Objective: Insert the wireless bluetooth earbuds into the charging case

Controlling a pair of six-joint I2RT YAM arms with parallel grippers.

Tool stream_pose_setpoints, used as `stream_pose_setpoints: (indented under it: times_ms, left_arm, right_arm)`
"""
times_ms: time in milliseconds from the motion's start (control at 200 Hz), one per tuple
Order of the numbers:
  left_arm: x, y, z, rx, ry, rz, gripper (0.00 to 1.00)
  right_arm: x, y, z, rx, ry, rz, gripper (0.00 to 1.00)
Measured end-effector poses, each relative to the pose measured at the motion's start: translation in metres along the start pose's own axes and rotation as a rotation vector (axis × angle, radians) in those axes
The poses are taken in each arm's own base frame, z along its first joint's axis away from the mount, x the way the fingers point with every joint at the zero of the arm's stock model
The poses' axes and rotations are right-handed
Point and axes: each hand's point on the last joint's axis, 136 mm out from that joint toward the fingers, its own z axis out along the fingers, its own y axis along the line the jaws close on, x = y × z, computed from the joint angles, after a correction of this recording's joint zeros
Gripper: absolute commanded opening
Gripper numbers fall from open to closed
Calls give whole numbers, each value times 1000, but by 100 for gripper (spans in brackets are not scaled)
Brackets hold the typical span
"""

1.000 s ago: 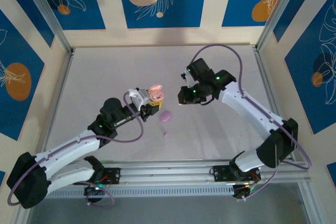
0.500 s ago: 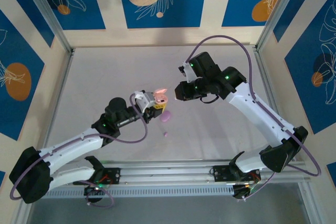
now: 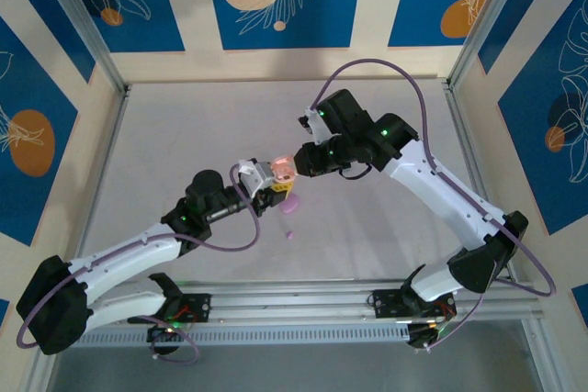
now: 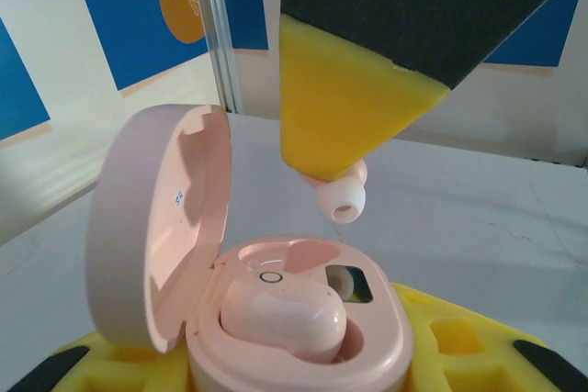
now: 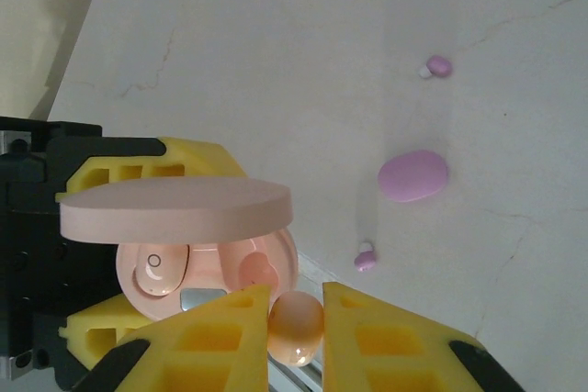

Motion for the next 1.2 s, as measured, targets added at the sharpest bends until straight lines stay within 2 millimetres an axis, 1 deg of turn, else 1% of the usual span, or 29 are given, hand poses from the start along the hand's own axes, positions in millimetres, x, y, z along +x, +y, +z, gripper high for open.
stream_pose_setpoints:
  times_ms: [125,360,665,890,1201]
  left_arm:
    - [0,0,0,1,0,0,23]
    - [2,-1,1,2,7,-2,23]
    - [4,-1,1,-2,13,-4,23]
    - [5,0,1,-6,18,-5,23]
    - [2,-2,2,-3,6,-2,23]
  right_arm:
    - [-3,-1,0,17,-9,-4,19]
    - [-1,-4,12,43,16,-15,19]
    - [0,0,17,79,23,-57,19]
    - [-1,2,20,133,26,-113,22]
    - [1,3,22,140,35,-130,26]
